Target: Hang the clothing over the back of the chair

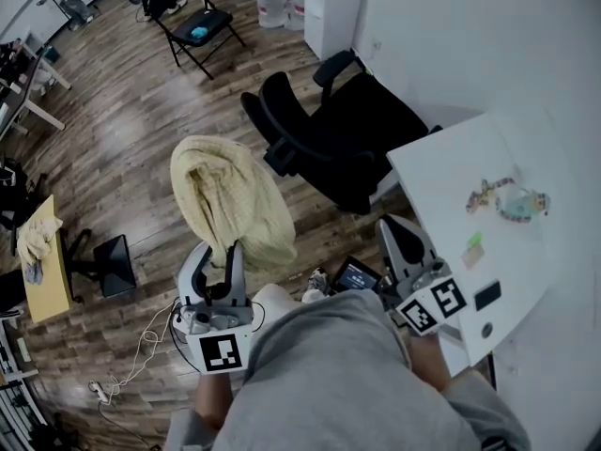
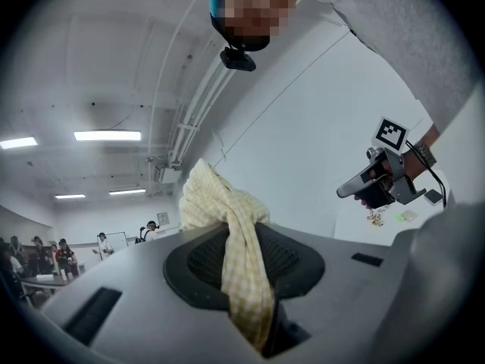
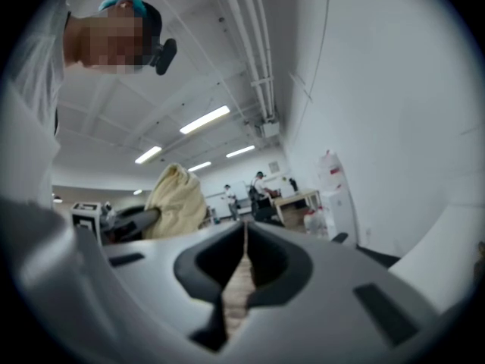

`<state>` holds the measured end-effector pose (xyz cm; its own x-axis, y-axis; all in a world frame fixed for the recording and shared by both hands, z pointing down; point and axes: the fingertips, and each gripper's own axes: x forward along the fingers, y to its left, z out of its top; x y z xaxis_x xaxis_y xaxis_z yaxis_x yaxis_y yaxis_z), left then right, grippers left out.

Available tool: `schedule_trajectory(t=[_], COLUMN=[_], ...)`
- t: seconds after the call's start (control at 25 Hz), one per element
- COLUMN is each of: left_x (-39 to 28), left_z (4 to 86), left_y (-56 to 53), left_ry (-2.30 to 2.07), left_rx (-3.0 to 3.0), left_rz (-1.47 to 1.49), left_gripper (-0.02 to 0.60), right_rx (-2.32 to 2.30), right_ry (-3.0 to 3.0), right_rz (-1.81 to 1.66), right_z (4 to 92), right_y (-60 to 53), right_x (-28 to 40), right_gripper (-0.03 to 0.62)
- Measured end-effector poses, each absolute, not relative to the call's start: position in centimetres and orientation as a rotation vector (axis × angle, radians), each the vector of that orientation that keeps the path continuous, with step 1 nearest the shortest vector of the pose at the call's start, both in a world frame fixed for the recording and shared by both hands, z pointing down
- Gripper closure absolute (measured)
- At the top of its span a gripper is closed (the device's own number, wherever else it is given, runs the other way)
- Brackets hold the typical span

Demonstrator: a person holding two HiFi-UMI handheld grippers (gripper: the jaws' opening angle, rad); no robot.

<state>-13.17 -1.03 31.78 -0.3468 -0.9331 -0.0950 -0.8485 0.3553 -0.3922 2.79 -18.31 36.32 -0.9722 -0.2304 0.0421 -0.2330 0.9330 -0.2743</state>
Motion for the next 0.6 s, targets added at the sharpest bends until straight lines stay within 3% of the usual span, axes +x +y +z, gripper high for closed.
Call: schedule_trajectory(t=[0.6], left_x=[-17.0], left_z=[32.2], left_y=[-4.5], left_ry=[2.265], left_rx=[-1.691], left_rz=[-0.383], left_gripper=[0.46], right_rx=[0.549], right_ry=[-3.037], right_rz=[0.467], right_z=[36.4], right_y=[-20.1], right_x=[2.3], right_gripper=[0.559])
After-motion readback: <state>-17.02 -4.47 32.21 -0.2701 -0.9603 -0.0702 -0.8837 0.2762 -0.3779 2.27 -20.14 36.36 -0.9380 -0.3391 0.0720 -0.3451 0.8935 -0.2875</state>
